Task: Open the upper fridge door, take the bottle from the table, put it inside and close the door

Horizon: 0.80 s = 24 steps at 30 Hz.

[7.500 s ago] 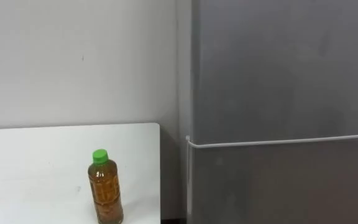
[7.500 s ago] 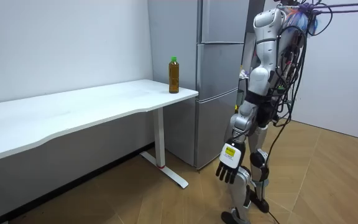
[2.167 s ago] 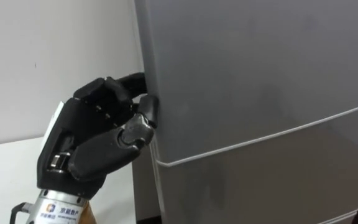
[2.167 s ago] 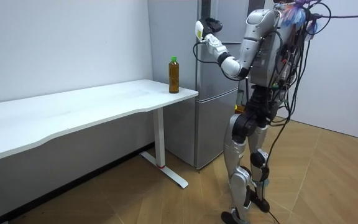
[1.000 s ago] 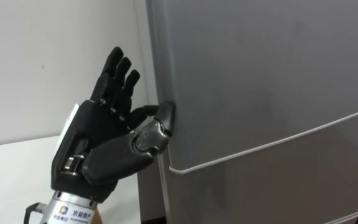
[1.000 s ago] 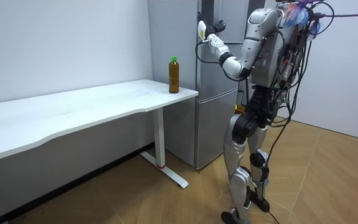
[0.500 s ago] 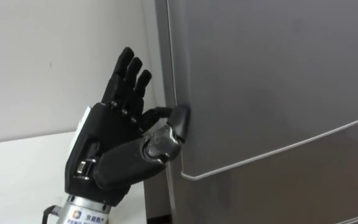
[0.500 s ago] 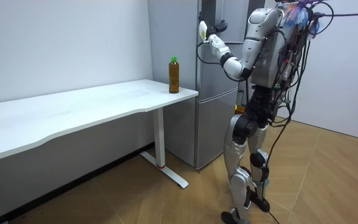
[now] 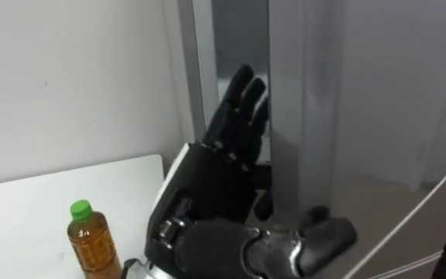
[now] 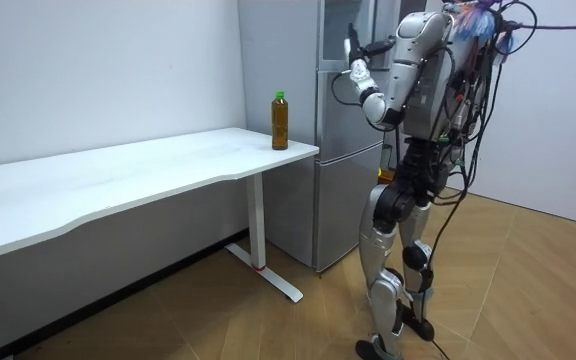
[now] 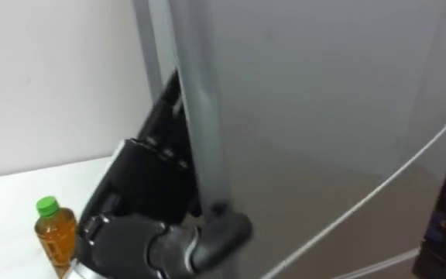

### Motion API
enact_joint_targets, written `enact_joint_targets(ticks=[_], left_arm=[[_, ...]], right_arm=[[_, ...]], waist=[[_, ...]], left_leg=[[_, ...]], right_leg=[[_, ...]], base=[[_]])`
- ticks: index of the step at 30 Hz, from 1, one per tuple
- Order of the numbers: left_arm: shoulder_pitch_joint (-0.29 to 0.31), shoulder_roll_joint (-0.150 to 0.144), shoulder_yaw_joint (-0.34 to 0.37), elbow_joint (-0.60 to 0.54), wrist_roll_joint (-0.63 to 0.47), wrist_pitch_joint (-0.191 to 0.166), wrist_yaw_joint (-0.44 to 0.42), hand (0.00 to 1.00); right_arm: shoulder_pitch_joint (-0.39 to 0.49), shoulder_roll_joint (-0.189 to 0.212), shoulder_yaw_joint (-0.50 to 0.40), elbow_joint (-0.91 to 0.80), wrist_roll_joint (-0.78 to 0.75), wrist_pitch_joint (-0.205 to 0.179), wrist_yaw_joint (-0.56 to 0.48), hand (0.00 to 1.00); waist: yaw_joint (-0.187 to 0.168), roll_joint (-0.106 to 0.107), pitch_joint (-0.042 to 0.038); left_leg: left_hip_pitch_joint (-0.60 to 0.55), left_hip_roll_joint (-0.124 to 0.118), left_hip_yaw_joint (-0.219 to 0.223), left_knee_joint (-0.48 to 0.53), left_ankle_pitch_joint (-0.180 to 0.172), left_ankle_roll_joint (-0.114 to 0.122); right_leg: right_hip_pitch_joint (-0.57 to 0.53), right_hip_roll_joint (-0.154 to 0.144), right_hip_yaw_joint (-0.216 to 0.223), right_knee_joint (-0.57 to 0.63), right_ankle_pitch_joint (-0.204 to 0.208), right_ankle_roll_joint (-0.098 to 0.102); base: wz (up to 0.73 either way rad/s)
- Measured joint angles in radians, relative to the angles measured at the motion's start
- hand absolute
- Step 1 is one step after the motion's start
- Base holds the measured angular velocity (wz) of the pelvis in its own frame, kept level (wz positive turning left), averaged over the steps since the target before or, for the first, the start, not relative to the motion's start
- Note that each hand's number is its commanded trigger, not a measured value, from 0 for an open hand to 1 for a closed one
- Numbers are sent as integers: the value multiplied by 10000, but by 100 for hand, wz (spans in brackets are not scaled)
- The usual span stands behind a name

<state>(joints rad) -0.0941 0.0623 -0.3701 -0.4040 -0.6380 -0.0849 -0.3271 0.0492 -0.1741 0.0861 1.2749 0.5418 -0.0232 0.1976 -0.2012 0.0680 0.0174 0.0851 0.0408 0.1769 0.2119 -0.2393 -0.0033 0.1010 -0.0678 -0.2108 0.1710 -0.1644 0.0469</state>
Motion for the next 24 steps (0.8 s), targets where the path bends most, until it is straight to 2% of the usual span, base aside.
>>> enact_joint_targets(ticks=[3, 10, 12, 17, 20, 24], left_arm=[[0, 101, -227, 69, -1, 163, -398, 0], [-11, 316, -900, 643, 230, 1493, -943, 0], [-48, 322, -986, 644, 251, 1564, -992, 0], [-496, 413, -1069, 644, 842, 1715, -1177, 0], [-555, 487, -1147, 644, 1072, 1747, -1165, 0], [-557, 506, -1176, 644, 1277, 1966, -1166, 0]], right_arm=[[-16, -7, 2, -4, 0, 0, 7, 0], [-98, 38, 5, -20, 80, 1, 0, 0], [-152, 38, 20, -15, 78, 0, -3, 0], [-180, -13, 110, -24, 82, 6, -21, 0], [-197, -19, 118, -15, 81, 25, -28, 0], [-164, -19, 124, -3, 112, 33, -105, 0]], waist=[[-13, -22, 5], [-355, -41, 4], [-439, -46, 8], [-450, -165, 83], [-452, -192, 80], [-451, -221, 74]], left_leg=[[114, 4, 157, -29, -1, 4], [130, 6, 392, -67, 8, 13], [94, 10, 427, -78, 8, 12], [113, 11, 500, -76, 9, 10], [145, 15, 557, -77, 9, 10], [241, 21, 576, -103, 9, 10]], right_leg=[[-23, 5, 184, 36, 12, -15], [-234, 38, 470, 16, 17, -2], [-319, 51, 539, 18, 13, -4], [-356, 62, 683, -26, 1, -5], [-322, 64, 712, -20, -1, -4], [-254, 70, 711, -1, 0, -6]], base=[[-17], [-12], [-12], [-12], [-8], [-5]])
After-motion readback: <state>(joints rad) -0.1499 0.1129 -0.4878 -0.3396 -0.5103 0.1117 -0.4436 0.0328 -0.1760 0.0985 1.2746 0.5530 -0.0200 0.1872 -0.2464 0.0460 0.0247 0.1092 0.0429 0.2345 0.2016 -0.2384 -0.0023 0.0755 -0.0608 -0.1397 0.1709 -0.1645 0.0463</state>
